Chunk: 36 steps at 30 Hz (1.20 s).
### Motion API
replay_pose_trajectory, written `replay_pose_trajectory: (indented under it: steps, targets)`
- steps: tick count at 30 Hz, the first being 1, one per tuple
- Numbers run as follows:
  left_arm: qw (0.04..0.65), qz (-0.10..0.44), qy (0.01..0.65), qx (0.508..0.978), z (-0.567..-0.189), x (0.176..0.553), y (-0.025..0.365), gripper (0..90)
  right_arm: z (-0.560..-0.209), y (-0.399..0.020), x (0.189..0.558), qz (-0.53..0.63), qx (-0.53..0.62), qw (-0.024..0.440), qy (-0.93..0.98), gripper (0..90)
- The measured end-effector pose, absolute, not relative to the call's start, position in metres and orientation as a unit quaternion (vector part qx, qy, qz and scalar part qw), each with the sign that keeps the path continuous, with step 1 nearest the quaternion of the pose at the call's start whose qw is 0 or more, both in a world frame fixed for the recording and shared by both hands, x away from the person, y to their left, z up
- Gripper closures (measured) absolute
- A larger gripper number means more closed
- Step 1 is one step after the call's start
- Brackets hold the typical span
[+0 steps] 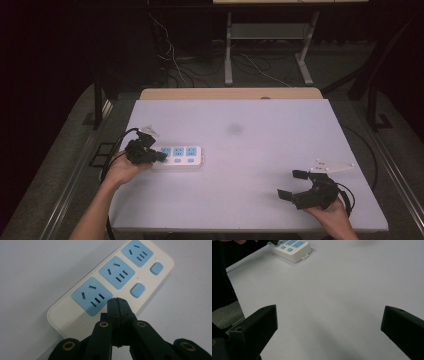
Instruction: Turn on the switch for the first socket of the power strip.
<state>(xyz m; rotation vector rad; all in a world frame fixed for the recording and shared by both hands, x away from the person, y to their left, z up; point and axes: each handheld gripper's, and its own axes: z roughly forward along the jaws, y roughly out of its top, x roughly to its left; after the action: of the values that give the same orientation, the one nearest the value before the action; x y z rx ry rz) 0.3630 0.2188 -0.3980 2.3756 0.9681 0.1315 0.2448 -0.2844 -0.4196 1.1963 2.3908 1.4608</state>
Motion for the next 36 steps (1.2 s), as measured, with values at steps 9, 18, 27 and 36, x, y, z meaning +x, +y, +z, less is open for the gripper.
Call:
replay_pose_trajectory:
  steps: [9, 18, 27, 36]
  targets:
    - [0.294, 0.019, 0.378, 0.878, -0.401, 0.365, 0.223, 89.3, -0.420, -0.284, 0.245, 0.478, 0.391, 0.048, 0.785, 0.2]
    - [0.300, 0.022, 0.383, 0.873, -0.403, 0.365, 0.223, 89.7, -0.419, -0.284, 0.244, 0.478, 0.391, 0.049, 0.785, 0.2]
    - [0.312, 0.017, 0.389, 0.867, -0.407, 0.369, 0.219, 89.8, -0.420, -0.282, 0.243, 0.479, 0.387, 0.048, 0.786, 0.2]
    - [0.341, 0.025, 0.391, 0.854, -0.413, 0.362, 0.225, 89.9, -0.419, -0.287, 0.241, 0.481, 0.393, 0.050, 0.782, 0.2]
